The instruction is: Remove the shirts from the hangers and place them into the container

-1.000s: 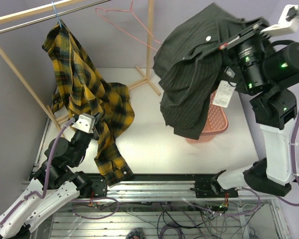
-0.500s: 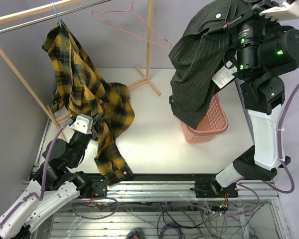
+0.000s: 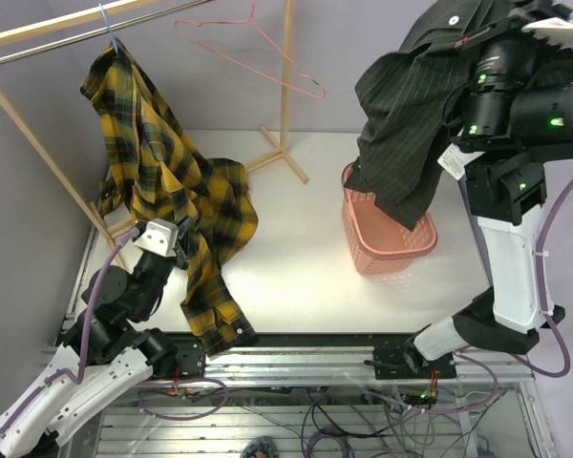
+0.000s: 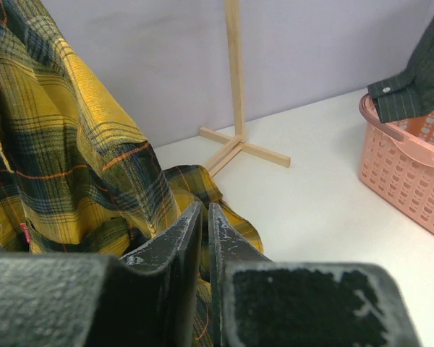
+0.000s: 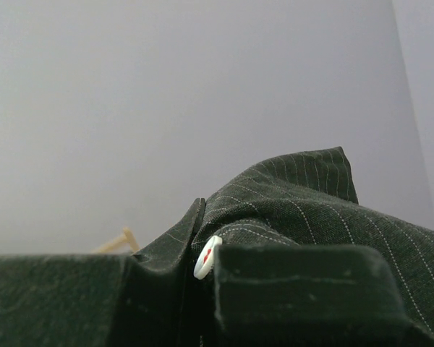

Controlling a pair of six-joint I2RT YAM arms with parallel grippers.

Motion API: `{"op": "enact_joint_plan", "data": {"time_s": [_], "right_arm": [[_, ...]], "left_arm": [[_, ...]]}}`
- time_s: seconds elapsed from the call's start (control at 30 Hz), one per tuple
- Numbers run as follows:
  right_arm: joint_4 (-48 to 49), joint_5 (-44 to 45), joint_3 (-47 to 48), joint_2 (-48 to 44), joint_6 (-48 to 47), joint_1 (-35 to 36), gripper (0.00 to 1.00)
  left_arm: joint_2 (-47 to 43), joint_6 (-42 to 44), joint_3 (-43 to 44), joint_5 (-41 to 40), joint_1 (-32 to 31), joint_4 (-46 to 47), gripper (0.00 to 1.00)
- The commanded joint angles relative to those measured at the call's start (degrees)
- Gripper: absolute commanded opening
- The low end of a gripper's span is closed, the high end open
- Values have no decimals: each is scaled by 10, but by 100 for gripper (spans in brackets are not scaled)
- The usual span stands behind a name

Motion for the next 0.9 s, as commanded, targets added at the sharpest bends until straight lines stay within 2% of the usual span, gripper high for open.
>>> {"op": "enact_joint_plan", "data": {"time_s": [0.0, 0.13, 0.27, 0.4, 0.53, 0.73, 0.87], "right_arm": [[24, 38, -114, -41, -31, -4, 3], [37, 56, -213, -74, -25, -15, 3], [-13, 30, -205, -53, 5, -68, 4], [-86, -40, -177, -11, 71, -166, 4], [-123, -98, -203, 3, 145, -242, 3], [-157, -136, -309, -43, 173, -246, 3], [-214, -208, -370, -58, 189, -246, 2]], "left_arm": [[6, -4, 12, 11, 5, 10, 20], [4, -7, 10, 12, 5, 10, 20], [6, -9, 11, 12, 5, 10, 20], [9, -10, 14, 17, 5, 9, 20], [11, -11, 13, 17, 5, 8, 20], [16, -11, 13, 16, 5, 10, 20], [27, -11, 14, 23, 5, 10, 20]]}}
